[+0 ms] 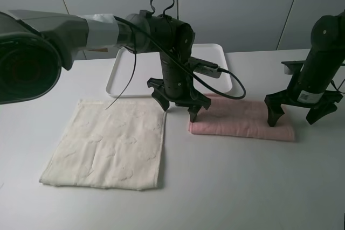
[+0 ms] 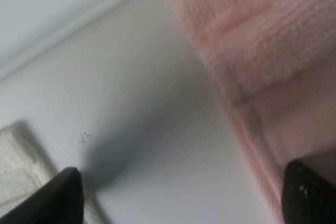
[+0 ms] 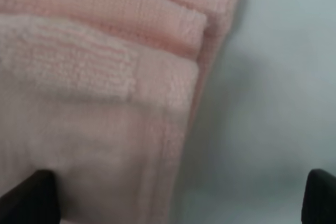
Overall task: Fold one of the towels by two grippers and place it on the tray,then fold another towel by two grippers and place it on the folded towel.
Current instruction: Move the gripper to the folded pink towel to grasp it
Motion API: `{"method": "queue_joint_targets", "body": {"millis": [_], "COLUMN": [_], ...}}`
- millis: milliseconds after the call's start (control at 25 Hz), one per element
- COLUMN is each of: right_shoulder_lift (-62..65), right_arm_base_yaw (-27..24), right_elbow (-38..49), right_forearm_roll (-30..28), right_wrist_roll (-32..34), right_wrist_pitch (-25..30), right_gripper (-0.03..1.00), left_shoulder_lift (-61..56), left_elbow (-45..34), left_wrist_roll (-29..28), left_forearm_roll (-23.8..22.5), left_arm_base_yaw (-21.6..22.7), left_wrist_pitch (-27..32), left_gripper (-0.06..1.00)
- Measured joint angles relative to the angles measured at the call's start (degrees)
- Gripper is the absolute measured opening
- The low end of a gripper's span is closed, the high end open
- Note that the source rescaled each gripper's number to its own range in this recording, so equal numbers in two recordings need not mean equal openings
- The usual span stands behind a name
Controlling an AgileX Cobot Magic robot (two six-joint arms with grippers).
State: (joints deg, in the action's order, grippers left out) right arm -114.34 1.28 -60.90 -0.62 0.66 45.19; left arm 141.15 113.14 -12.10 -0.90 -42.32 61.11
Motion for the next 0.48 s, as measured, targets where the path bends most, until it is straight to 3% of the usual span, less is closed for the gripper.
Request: {"method": "queue_joint_targets", "body": {"millis": [160, 360, 480], "right_shoulder_lift": [-0.03, -0.03, -0.03], "right_arm_base_yaw": [0.0, 0.0, 0.0], "right_elbow": [0.0, 0.0, 0.0], "right_forearm_roll": [0.16, 2.33, 2.73], "right_wrist_roll": [0.47, 0.49, 0.49], "right_wrist_pitch": [-0.21, -0.34, -0.34], "right_gripper": [0.98, 0.75, 0.72], "left_shoulder_lift": [0.0, 0.0, 0.0], "left_elbow": [0.0, 0.0, 0.06], "left_wrist_roll": [0.21, 0.21, 0.21], "left_forearm_roll": [0.0, 0.0, 0.0], "left_arm_base_yaw": [0.0, 0.0, 0.0], "left_wrist_pitch": [0.11, 0.11, 0.23], "left_gripper": [0.97, 0.97, 0.97]}}
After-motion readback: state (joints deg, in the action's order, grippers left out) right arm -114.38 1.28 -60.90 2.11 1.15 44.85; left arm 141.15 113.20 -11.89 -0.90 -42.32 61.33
